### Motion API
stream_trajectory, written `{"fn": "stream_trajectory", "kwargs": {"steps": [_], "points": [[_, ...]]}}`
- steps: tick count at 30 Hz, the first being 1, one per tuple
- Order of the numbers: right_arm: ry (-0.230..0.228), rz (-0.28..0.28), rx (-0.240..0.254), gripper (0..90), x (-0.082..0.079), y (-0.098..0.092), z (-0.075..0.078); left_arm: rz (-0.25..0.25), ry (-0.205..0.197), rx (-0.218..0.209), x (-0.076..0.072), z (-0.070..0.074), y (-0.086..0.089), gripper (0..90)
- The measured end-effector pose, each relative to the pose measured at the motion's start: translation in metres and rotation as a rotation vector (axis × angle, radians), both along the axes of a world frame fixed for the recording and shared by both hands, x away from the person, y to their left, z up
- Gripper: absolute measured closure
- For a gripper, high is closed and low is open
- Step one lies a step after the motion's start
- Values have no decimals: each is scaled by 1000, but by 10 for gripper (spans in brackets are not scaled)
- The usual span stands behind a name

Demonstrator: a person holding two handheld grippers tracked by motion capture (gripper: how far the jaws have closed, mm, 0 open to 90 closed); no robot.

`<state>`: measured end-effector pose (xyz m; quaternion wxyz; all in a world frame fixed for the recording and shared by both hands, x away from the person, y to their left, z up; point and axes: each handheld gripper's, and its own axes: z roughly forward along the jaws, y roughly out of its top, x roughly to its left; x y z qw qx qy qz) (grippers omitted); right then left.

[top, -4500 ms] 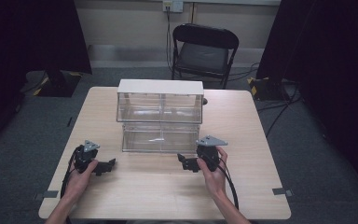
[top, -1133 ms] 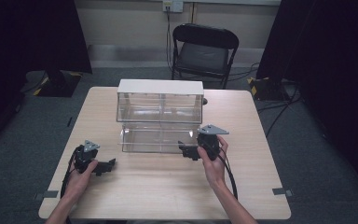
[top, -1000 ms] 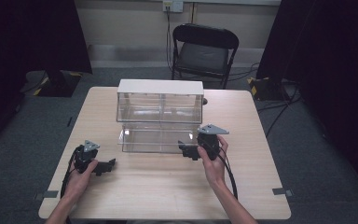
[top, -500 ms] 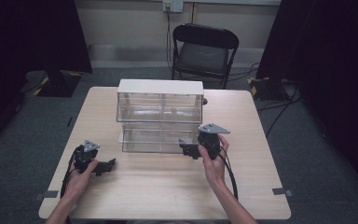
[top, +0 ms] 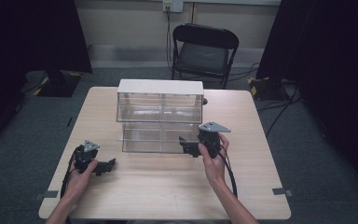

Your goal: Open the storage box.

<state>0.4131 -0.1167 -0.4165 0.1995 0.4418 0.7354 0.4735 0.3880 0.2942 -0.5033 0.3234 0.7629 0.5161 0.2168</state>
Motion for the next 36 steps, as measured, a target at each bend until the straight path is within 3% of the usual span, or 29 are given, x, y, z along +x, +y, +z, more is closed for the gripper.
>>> {"fn": "stream_trajectory", "kwargs": {"steps": [36], "points": [[-8,-13,-6,141,1,2,12,-1,-1,2,0,0,0,11]]}}
